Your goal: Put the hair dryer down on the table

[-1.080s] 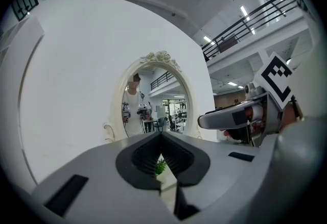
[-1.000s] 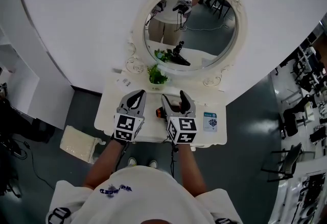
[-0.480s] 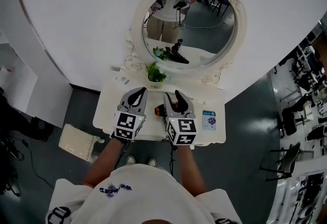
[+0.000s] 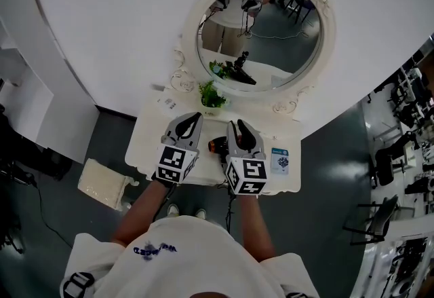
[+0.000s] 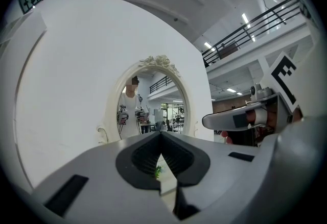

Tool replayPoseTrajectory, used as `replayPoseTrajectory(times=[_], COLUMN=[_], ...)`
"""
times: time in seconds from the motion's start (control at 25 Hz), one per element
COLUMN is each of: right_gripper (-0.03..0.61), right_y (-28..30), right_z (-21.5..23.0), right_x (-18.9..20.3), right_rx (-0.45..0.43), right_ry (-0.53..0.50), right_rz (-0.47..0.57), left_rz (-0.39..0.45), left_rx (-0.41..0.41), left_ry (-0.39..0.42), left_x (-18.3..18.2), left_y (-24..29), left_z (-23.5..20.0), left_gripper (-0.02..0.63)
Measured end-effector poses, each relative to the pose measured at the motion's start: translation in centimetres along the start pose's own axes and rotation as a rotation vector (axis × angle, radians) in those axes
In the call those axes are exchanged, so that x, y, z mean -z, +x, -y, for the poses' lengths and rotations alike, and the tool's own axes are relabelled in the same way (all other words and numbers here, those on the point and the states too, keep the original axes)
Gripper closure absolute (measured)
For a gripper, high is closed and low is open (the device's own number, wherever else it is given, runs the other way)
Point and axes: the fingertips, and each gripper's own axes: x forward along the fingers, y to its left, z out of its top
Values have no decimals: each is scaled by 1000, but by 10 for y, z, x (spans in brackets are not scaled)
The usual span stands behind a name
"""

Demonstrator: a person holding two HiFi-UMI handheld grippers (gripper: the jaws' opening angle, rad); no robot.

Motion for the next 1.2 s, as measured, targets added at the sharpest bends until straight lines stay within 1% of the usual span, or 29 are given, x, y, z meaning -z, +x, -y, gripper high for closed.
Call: replayPoseTrajectory(times=[0.12,0.2,1.2], right_gripper=[519,567,568], right_y=[-1,-1,-4], right_z=[2,3,5], right_x=[0,1,2], right_rx=[9,11,1], right_ry=[9,22,23], right_rz=[-1,-2,-7], left_rz=[8,10,-4], left_rx=[5,8,24], left_ry=[2,0,-6], left_x=[-3,-4,3], left_y=[1,1,3], left_z=[2,3,9], left_gripper=[606,606,606])
